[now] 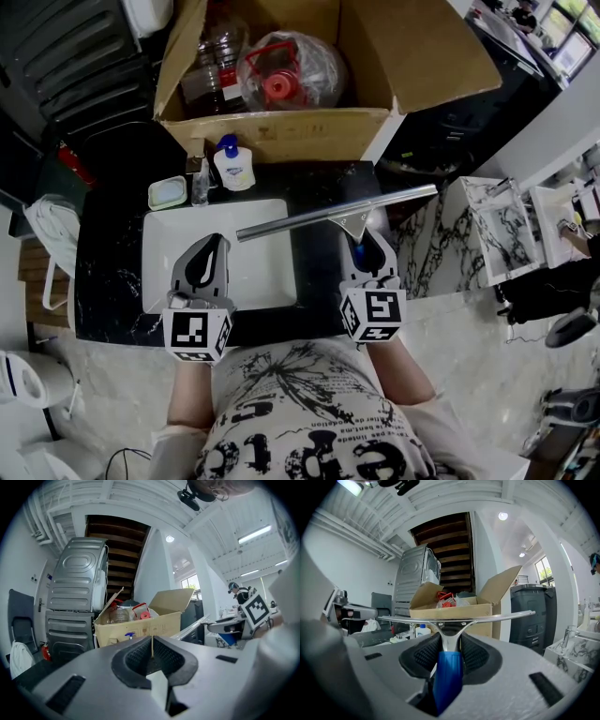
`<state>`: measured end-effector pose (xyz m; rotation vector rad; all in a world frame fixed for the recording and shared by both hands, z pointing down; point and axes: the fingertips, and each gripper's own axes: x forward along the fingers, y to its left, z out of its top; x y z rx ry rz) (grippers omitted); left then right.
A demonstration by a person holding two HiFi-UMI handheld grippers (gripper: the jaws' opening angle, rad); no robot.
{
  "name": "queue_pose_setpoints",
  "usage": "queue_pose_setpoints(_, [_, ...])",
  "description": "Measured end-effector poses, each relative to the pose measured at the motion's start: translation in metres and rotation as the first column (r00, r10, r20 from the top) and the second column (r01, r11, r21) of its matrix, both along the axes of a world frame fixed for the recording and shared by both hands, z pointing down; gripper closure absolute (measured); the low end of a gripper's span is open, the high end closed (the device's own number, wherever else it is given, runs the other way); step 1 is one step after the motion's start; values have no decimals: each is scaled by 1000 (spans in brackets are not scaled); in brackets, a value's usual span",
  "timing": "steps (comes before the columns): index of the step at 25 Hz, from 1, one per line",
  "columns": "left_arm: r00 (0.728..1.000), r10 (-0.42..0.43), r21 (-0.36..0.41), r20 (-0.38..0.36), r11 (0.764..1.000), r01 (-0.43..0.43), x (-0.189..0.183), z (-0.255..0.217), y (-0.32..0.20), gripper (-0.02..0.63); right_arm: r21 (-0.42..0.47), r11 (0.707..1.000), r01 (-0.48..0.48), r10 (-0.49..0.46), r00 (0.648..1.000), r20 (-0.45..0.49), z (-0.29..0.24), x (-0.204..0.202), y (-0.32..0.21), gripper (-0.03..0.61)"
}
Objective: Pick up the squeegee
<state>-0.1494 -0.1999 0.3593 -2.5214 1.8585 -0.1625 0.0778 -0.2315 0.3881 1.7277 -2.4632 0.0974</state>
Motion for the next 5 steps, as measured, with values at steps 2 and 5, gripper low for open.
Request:
queue_pose_setpoints(2, [1000,0,3,2,1000,0,-1,1,1,601,-2,1000,3,-3,1000,0,1,-2,2,457])
queue_pose_setpoints(5, [1000,0,5,2,1000,0,-2,1,1,601,-6,1000,3,-3,1000,0,2,-4,5,457])
